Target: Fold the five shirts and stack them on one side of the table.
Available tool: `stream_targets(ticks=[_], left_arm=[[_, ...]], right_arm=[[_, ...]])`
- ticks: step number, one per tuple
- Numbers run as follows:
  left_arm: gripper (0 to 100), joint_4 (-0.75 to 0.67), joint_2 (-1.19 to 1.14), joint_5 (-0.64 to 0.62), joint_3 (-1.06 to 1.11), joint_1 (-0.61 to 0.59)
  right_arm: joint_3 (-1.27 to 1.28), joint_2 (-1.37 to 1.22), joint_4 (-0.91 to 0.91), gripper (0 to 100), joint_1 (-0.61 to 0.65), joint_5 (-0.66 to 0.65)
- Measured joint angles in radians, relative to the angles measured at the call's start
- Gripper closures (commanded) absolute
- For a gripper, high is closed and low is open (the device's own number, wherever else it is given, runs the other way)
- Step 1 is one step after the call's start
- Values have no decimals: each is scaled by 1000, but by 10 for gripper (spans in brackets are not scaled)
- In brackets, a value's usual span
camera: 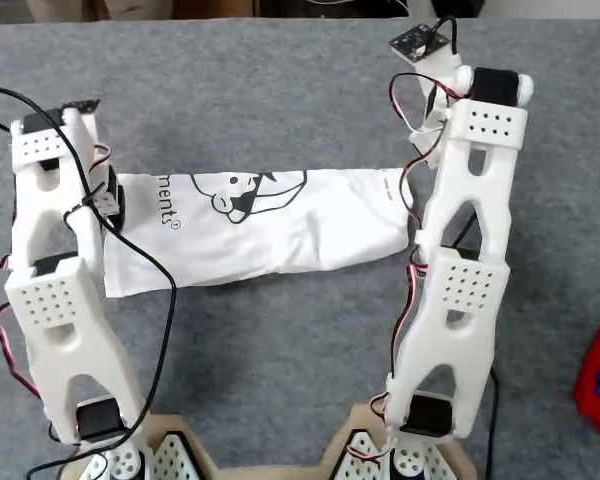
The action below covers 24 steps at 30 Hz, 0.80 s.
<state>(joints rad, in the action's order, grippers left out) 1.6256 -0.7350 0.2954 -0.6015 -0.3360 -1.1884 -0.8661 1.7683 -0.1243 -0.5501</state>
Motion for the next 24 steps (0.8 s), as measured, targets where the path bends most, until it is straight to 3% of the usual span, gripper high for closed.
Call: stream_targets(ticks=[6, 16, 24], left_arm=[[829, 78, -32, 0, -166, 0], [828, 94, -213, 31, -215, -5], [833, 95, -224, 23, -226, -5]], right_arm=[[0, 0, 0, 991, 0, 0], [8, 0, 0, 992, 0, 0], [9, 0, 0, 992, 0, 0]])
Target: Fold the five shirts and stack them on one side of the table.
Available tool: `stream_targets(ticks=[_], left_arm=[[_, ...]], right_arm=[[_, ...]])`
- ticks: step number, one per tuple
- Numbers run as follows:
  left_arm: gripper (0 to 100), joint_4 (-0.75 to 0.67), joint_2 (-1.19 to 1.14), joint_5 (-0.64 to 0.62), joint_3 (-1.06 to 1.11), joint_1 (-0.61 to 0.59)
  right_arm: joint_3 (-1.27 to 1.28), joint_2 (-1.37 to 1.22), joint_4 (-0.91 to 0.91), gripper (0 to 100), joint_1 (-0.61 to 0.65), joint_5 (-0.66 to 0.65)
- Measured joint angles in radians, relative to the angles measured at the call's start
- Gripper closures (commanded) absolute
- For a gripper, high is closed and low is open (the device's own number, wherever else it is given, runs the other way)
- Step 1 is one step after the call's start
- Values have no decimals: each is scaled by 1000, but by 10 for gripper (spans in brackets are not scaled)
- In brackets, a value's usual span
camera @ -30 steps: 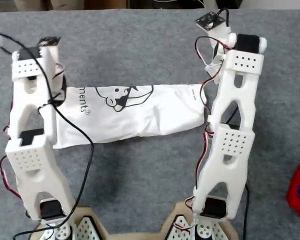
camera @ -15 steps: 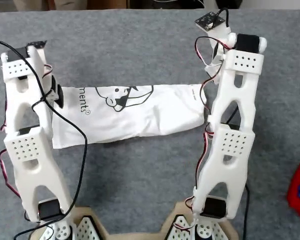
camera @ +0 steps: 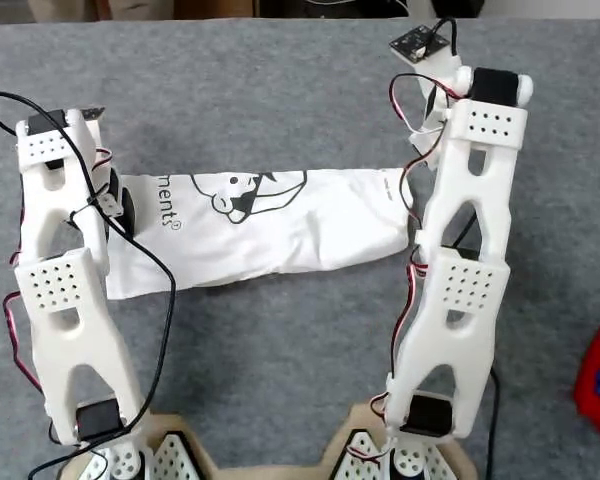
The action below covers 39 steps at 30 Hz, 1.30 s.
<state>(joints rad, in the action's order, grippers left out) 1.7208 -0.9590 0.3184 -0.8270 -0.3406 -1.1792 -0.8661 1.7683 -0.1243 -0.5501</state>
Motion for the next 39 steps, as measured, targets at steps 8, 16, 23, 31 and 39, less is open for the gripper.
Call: stream_targets(ticks=[8, 16, 23, 31, 39], left_arm=[[960, 0, -6, -2, -2, 11], [981, 0, -8, -2, 0, 54], [981, 26, -5, -8, -26, 101], [981, 29, 249, -41, -25, 390], [981, 29, 364, -46, -41, 677]], right_arm=[[0, 0, 0, 992, 0, 0], [-2, 0, 0, 992, 0, 0], [-8, 0, 0, 991, -28, 0], [-57, 2, -46, 990, -173, 0], [-61, -75, -155, 990, -341, -52]])
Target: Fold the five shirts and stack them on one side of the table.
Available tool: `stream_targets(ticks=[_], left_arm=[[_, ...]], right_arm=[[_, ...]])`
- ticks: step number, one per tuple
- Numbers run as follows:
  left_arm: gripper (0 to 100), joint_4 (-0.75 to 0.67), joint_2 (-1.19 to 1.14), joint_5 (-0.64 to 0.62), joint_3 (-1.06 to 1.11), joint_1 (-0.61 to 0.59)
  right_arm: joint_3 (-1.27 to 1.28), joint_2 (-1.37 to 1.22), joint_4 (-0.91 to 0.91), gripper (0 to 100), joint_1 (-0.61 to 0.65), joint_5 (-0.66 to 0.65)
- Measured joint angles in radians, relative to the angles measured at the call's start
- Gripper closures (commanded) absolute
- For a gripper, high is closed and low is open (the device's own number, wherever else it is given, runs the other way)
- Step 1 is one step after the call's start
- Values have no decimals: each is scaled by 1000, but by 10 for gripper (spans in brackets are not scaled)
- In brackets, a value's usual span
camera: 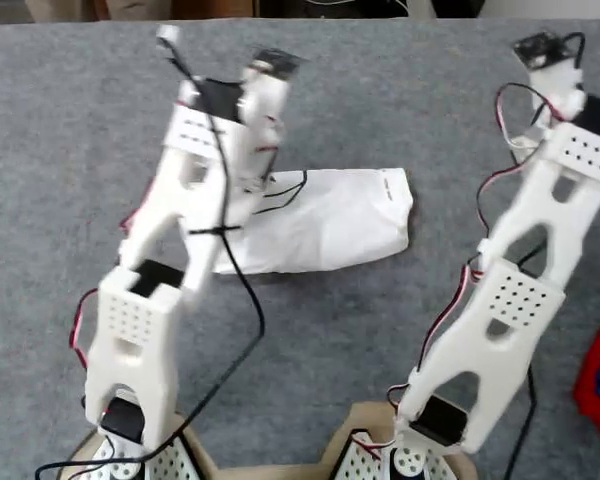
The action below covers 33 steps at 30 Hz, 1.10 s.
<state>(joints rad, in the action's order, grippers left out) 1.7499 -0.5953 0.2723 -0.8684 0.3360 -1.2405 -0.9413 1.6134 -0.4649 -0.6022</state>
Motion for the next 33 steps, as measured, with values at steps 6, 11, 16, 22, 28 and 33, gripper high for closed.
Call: stream_targets(ticks=[6, 11, 16, 22, 28, 33], left_arm=[[981, 0, -43, -9, -110, 129], [981, -14, -204, -91, -292, 155], [980, -97, -351, -258, -442, 155], [979, -170, -371, -379, -511, 198], [979, -195, -373, -500, -514, 258], [979, -230, -373, -578, -514, 253]], right_arm=[[0, -124, -38, 990, -6, -2], [-41, -135, -38, 990, -6, -2], [-41, -137, -38, 990, -6, -2], [-51, -170, -46, 990, -6, -2], [-51, -173, -51, 990, -6, -2], [-51, -173, -54, 990, -6, -2]])
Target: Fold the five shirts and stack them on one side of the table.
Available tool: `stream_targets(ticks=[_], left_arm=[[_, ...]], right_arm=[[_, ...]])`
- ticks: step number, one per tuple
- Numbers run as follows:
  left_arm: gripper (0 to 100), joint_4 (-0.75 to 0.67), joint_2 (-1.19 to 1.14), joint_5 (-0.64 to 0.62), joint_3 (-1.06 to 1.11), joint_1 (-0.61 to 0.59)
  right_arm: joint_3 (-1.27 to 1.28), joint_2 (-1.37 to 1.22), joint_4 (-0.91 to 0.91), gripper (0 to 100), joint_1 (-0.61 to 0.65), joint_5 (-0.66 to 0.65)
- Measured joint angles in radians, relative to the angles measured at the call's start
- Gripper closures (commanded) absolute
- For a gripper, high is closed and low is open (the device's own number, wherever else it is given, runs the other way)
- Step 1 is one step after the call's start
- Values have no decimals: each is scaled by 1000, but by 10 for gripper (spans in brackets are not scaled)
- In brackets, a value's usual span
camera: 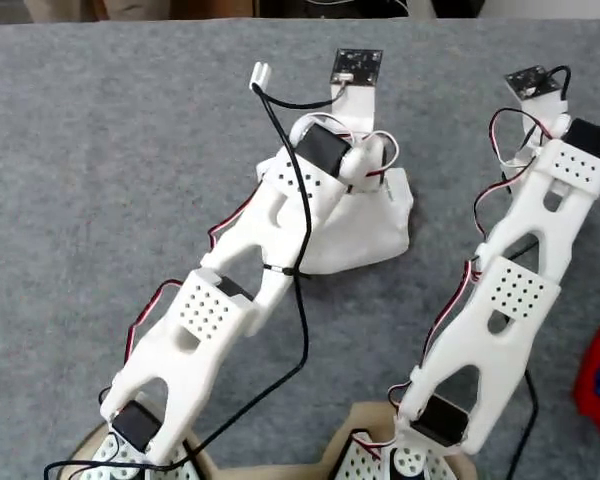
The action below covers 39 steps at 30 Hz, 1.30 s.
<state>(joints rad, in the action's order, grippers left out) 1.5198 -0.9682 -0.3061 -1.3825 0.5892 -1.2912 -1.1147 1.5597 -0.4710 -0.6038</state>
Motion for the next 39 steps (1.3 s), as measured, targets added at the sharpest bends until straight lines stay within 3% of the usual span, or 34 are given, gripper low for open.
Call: stream_targets(ticks=[16, 23, 30, 34, 39], left_arm=[[978, -91, 0, -63, 0, 69], [790, -94, 0, -115, 0, 66], [760, -94, 0, -206, 0, 66], [764, -94, 0, -209, 0, 8], [847, -44, 0, -192, 0, -149]], right_arm=[[0, -3, -3, 990, 0, 0], [0, -3, -3, 990, 0, -5], [0, -3, -18, 990, 0, -5], [0, -3, -8, 990, 2, -5], [-106, -5, 100, 990, 64, 14]])
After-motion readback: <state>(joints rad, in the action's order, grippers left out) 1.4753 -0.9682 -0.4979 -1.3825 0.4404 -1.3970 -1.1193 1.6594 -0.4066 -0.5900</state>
